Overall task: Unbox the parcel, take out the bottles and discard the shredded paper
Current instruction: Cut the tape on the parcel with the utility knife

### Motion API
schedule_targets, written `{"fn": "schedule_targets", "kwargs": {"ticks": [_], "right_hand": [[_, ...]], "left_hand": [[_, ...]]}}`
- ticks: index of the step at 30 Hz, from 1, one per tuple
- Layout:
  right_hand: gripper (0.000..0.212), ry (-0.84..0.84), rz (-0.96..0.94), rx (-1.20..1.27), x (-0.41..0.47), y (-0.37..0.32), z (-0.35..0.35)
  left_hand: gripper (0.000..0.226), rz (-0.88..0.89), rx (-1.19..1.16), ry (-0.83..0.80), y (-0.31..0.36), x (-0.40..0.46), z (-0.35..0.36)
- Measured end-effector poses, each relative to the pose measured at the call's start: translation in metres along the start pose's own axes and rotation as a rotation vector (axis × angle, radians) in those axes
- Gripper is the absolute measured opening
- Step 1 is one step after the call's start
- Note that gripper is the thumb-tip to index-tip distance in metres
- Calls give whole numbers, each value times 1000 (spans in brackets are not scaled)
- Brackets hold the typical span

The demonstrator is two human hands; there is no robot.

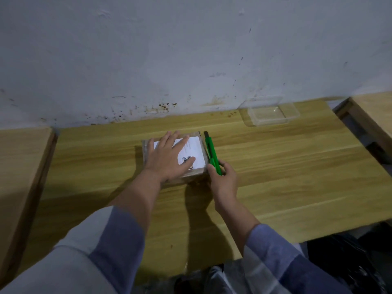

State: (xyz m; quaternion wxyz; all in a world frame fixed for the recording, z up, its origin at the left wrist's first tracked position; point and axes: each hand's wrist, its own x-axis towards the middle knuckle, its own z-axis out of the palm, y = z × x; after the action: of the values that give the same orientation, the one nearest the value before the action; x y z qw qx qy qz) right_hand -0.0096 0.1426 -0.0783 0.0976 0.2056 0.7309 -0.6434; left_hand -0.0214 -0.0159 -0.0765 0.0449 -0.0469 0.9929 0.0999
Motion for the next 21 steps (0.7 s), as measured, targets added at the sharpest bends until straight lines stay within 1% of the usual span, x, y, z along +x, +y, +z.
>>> {"fn": "schedule_targets", "kwargs": {"ticks": [5, 8, 10, 12, 16, 18, 21], "right_hand": [[20, 2, 18, 2, 36, -14, 15], [17, -10, 4, -33, 59, -27, 23], [24, -16, -14, -85, 71, -38, 27], [28, -40, -40, -141, 80, -48, 29], [28, -119, -106, -226, 92, -62, 32], [26, -128, -119, -226, 93, -65, 34], [11, -126, -121, -168, 87, -57, 31]], "left_hand": [[74, -69, 12, 62, 2, 13, 4], [76, -133, 21, 59, 2, 26, 2], [79, -165, 17, 61, 1, 31, 1], [80, -192, 1, 68, 0, 31, 1], [78, -262, -47, 97, 4, 20, 0], [77, -294, -61, 101, 7, 12, 1], [78, -346, -78, 83, 11, 2, 0]]}}
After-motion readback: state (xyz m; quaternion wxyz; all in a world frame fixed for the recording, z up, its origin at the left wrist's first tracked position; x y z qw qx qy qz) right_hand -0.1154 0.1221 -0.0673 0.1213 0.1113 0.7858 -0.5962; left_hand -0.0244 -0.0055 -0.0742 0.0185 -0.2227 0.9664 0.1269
